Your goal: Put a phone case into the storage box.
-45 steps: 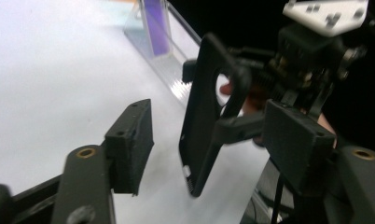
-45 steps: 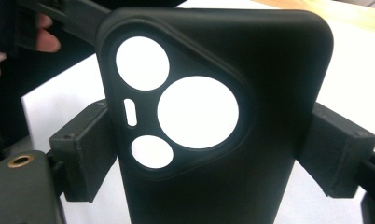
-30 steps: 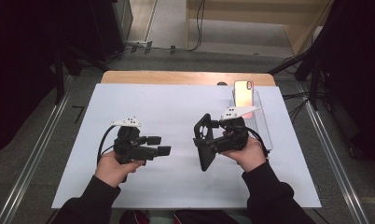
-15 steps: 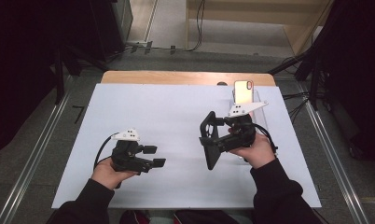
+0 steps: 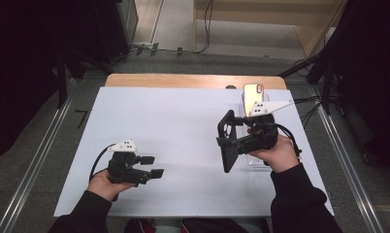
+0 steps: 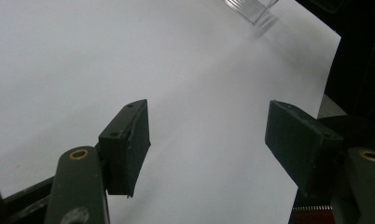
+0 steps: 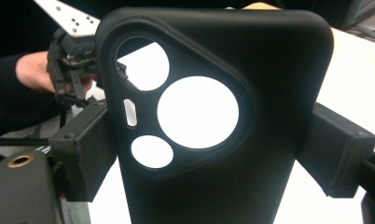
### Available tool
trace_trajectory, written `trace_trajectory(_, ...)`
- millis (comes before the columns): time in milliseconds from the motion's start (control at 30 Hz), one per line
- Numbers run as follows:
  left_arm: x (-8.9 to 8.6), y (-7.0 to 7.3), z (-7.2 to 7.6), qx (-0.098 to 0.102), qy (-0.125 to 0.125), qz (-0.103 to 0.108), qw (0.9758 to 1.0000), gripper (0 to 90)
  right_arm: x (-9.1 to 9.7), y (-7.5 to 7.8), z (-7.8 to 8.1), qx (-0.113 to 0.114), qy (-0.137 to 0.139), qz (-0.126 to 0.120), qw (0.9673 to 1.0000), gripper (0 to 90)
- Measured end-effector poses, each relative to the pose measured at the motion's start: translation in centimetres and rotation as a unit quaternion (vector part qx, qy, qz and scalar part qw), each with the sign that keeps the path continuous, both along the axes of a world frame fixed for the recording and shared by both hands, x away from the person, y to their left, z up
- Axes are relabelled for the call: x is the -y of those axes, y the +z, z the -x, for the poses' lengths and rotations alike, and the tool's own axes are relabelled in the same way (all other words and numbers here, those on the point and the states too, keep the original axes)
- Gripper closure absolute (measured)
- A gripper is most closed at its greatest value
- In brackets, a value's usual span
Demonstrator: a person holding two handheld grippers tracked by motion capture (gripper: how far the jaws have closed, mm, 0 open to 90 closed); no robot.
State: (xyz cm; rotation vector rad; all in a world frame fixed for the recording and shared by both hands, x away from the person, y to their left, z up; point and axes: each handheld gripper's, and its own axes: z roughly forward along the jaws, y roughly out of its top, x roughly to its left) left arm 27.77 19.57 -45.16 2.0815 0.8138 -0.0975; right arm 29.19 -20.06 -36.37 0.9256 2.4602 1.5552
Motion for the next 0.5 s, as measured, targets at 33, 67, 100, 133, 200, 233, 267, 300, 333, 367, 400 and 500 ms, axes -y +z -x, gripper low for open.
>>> trace_trajectory(33,-0.1,0.0,0.0,-0.002,0.004,0.0,1.0,30.9,0.2,0.1,0.0,0.001,-0.006,-0.003,1.0,11.9)
trace_trajectory(67,-0.2,0.0,0.0,-0.001,0.005,-0.002,1.0,30.9,0.5,0.3,0.0,0.002,-0.014,-0.003,0.9999,11.9)
trace_trajectory(100,-0.3,0.0,0.0,-0.002,0.007,-0.002,1.0,30.9,0.7,0.4,0.0,0.005,-0.023,-0.004,0.9997,11.9)
trace_trajectory(133,-0.3,0.0,0.0,-0.003,0.009,-0.001,1.0,30.8,1.0,0.5,0.0,0.007,-0.034,-0.006,0.9994,11.9)
trace_trajectory(200,-0.5,0.0,0.0,-0.002,0.014,-0.001,0.9999,30.9,1.6,0.8,0.1,0.01,-0.056,-0.01,0.9983,11.9)
trace_trajectory(233,-0.5,0.0,-0.1,-0.002,0.015,-0.002,0.9999,30.9,1.9,0.9,0.1,0.011,-0.064,-0.013,0.9978,11.9)
trace_trajectory(267,-0.6,0.0,-0.1,-0.002,0.017,-0.001,0.9999,30.9,2.2,1.0,0.1,0.011,-0.073,-0.017,0.9971,11.9)
trace_trajectory(300,-0.6,0.0,-0.1,-0.003,0.019,-0.001,0.9998,30.9,2.5,1.0,0.0,0.013,-0.082,-0.019,0.9964,11.9)
trace_trajectory(333,-0.6,0.0,-0.1,-0.003,0.021,-0.001,0.9998,30.9,2.7,1.1,0.0,0.012,-0.091,-0.022,0.9955,11.9)
trace_trajectory(367,-0.7,0.0,-0.1,-0.002,0.022,-0.001,0.9998,30.9,3.0,1.2,0.0,0.014,-0.099,-0.023,0.9947,11.9)
trace_trajectory(400,-0.7,0.0,-0.1,-0.002,0.023,-0.002,0.9997,30.9,3.2,1.3,0.0,0.014,-0.108,-0.024,0.9937,12.0)
trace_trajectory(500,-0.8,0.0,-0.1,-0.003,0.026,-0.001,0.9997,30.9,3.9,1.4,0.0,0.02,-0.129,-0.026,0.9911,11.9)
